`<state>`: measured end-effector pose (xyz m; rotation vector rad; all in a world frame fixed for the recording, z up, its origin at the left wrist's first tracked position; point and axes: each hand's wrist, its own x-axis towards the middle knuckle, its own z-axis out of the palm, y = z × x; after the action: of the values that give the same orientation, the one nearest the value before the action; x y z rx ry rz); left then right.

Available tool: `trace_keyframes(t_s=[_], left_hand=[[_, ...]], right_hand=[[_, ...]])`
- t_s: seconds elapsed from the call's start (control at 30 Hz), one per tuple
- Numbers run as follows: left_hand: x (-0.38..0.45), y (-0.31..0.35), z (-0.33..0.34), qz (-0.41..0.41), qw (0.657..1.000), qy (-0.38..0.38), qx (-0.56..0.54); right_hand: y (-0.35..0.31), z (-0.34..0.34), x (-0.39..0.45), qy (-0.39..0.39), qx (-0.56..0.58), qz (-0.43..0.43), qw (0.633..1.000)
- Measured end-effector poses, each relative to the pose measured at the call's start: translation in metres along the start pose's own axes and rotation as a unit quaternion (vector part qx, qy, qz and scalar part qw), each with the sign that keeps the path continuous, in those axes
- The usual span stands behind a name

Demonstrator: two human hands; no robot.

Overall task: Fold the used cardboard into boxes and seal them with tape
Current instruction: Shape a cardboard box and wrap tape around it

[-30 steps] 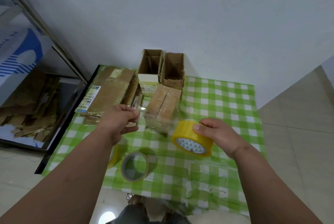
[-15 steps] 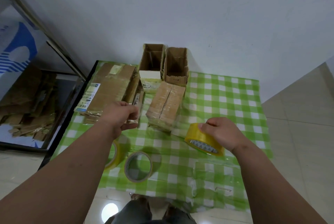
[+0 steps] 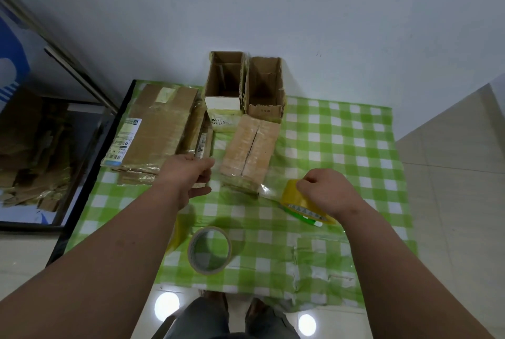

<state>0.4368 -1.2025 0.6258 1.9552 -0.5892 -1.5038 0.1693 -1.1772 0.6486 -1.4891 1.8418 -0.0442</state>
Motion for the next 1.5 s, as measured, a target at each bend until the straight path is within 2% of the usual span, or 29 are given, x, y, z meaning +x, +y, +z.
trace_keyframes(t_s=[0.1, 0.23, 0.37, 0.57, 0.67, 0.77, 0.93, 1.13, 1.37, 1.5], left_hand=[[0.000, -0.003, 0.005, -0.008, 1.000, -0.011, 0.011], [0.000, -0.002, 0.011, -0.022, 0.999, -0.015, 0.024], [-0.003, 0.002, 0.014, -0.039, 0.998, -0.013, 0.037], [-0.006, 0.007, 0.017, -0.056, 0.996, -0.023, 0.065], [-0.001, 0.008, 0.019, -0.049, 0.995, -0.001, 0.082], [0.003, 0.010, 0.020, -0.009, 0.992, 0.022, 0.123], [0.003, 0.003, 0.022, 0.128, 0.979, 0.024, 0.155], [-0.002, -0.007, 0.020, 0.178, 0.971, -0.007, 0.158], [-0.009, -0.014, 0.010, 0.207, 0.958, -0.109, 0.167], [-0.007, -0.017, 0.010, 0.216, 0.953, -0.100, 0.187]], right_hand=[[-0.004, 0.011, 0.001, 0.002, -0.009, -0.011, 1.000], [-0.013, 0.028, 0.005, -0.006, -0.088, -0.067, 0.994], [-0.021, 0.038, 0.005, -0.044, -0.144, -0.076, 0.986], [-0.029, 0.041, 0.010, -0.077, -0.138, -0.064, 0.985], [-0.035, 0.044, 0.016, -0.084, -0.139, -0.072, 0.984], [-0.037, 0.044, 0.017, -0.086, -0.133, -0.065, 0.985], [-0.037, 0.044, 0.013, -0.082, -0.133, -0.067, 0.985], [-0.030, 0.048, 0.007, -0.047, -0.126, -0.091, 0.987], [-0.028, 0.056, 0.009, 0.001, -0.138, -0.075, 0.988], [-0.035, 0.059, 0.009, 0.031, -0.144, -0.051, 0.988]])
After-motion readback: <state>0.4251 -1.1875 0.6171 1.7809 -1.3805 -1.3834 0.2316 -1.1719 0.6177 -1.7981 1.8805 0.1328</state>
